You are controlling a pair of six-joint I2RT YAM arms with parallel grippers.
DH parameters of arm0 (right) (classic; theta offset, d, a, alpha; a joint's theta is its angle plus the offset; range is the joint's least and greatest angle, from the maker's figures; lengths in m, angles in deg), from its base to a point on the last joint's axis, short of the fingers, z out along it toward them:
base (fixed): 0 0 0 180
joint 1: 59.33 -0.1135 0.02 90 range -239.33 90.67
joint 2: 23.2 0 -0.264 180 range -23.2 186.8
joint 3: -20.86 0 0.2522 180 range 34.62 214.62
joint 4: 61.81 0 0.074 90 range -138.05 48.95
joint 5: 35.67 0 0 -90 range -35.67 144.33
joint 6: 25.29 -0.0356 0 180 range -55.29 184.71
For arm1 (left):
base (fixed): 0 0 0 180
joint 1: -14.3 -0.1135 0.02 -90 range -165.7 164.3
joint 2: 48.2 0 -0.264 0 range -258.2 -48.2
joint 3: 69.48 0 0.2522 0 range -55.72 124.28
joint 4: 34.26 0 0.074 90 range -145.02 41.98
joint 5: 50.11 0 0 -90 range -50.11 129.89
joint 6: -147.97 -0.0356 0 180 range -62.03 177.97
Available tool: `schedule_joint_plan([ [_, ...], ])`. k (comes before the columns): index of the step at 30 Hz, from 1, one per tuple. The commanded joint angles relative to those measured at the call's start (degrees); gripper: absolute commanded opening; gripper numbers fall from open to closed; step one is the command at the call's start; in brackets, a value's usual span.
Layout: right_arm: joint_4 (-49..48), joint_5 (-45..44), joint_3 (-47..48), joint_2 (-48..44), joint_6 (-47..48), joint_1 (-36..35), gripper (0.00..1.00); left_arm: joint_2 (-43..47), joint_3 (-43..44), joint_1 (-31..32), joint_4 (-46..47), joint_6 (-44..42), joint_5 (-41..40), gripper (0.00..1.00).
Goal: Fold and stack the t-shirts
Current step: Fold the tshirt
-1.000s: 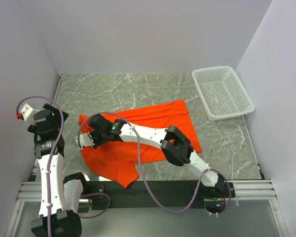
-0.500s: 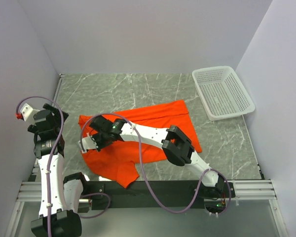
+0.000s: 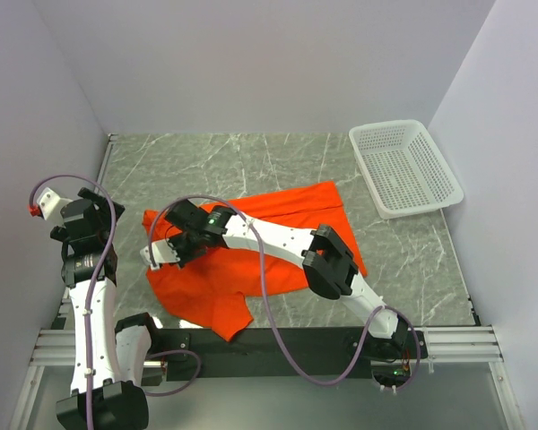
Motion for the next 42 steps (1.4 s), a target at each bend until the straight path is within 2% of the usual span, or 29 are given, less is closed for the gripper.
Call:
schedule_joint_plan([
  [1, 2.2, 2.3, 3.4, -4.6, 0.9, 0.3, 0.00, 0.4, 0.7, 0.1, 0.6, -0.4, 0.2, 0.85],
  [21, 5.7, 5.2, 0.5, -7.3, 3.8, 0.3, 0.00, -0.5, 0.6, 0.1, 1.3, -0.8, 1.4, 0.85],
  [23, 5.0, 5.1, -0.8, -7.4, 3.6, 0.3, 0.14, -0.7, 0.6, 0.1, 1.3, -0.8, 1.5, 0.84],
  [24, 5.1, 5.0, -1.0, -7.4, 3.7, 0.3, 0.33, -0.7, 0.5, 0.1, 1.3, -0.7, 1.6, 0.84],
  [27, 3.3, 4.4, -3.4, -9.1, 1.6, 0.6, 0.46, -1.0, 0.5, 0.1, 1.3, -0.9, 1.7, 0.84],
  [32, -1.9, 4.5, -10.1, -15.3, -9.0, 6.2, 0.51, -1.8, 0.4, 0.2, 1.8, -1.7, 3.5, 0.84],
  [34, -6.6, 4.2, -13.8, -19.7, -13.6, 11.1, 0.51, -2.4, 0.2, 0.1, 2.9, -3.0, 7.0, 0.84],
  [35, -9.5, 3.6, -18.9, -23.1, -21.2, 13.3, 0.51, -2.7, 0.0, 0.1, 3.4, -3.6, 8.5, 0.84],
  [39, -18.6, 2.4, -29.4, -29.0, -37.3, 24.6, 0.50, -6.2, -1.8, 0.0, 7.1, -5.4, 18.7, 0.82],
  [40, -19.1, 2.7, -31.1, -29.8, -39.5, 29.6, 0.50, -7.2, -2.1, -0.3, 7.9, -5.2, 23.2, 0.80],
  [42, -19.5, 2.5, -34.4, -31.2, -46.4, 34.5, 0.48, -11.5, -2.2, -0.5, 9.8, -4.5, 26.4, 0.73],
])
